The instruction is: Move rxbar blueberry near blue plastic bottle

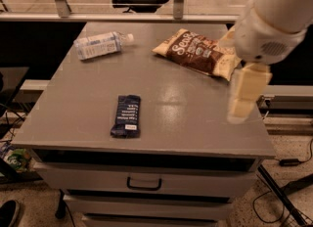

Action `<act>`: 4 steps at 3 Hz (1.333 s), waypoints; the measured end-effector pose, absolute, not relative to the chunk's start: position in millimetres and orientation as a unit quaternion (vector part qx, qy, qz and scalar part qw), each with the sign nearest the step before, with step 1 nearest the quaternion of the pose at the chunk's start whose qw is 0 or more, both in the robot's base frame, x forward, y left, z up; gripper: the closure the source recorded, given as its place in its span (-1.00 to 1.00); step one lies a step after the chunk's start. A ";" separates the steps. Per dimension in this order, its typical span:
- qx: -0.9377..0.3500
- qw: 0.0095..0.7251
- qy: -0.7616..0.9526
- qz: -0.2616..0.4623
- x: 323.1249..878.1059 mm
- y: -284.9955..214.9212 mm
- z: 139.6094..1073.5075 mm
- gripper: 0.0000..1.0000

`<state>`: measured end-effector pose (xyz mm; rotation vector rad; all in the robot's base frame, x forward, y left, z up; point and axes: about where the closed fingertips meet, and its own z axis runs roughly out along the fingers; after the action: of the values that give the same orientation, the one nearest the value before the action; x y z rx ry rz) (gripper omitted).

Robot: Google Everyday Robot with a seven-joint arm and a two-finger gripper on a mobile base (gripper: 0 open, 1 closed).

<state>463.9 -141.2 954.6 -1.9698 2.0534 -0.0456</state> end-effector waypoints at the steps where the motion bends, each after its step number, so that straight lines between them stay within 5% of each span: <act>1: -0.727 0.136 0.673 0.000 476.4 -93.3 932.9 -1.00; 4: -0.829 0.115 0.545 0.043 505.4 31.2 874.2 -1.00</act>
Offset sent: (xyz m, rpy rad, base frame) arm 0.0334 0.1481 -0.0763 -0.0226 0.1040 0.3756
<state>505.4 31.2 874.2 -2.4302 1.5984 0.1272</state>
